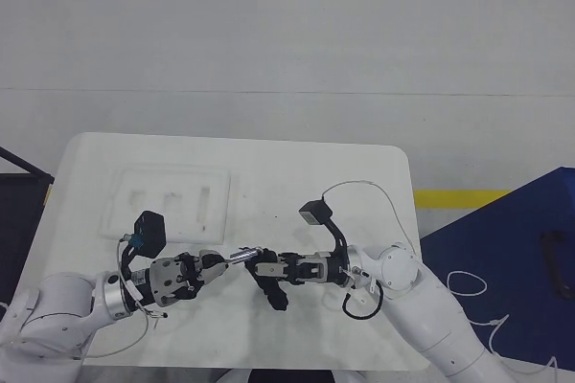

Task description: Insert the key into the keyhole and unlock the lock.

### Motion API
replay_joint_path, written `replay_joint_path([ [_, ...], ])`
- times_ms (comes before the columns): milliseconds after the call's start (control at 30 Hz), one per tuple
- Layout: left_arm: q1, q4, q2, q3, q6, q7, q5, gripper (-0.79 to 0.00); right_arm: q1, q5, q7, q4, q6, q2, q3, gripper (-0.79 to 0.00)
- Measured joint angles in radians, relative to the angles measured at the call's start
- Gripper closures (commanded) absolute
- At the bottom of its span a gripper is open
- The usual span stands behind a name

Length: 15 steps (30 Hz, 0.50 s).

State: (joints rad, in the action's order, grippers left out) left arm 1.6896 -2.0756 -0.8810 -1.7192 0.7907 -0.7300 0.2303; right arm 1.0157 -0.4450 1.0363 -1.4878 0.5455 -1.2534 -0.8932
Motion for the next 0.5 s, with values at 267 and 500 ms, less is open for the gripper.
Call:
replay_joint_path([
  [267,-0.009,-0.032,-0.005,-0.025,0.021,0.062,0.076,0.0,0.02,0.04,-0.042,-0.025,-0.028,0.002,-0.005,0.0],
  [500,0.045,-0.083,-0.03,-0.051,0.129,0.346,0.433,0.0,0.033,0.049,-0.052,-0.038,-0.036,0.005,-0.012,0.0],
])
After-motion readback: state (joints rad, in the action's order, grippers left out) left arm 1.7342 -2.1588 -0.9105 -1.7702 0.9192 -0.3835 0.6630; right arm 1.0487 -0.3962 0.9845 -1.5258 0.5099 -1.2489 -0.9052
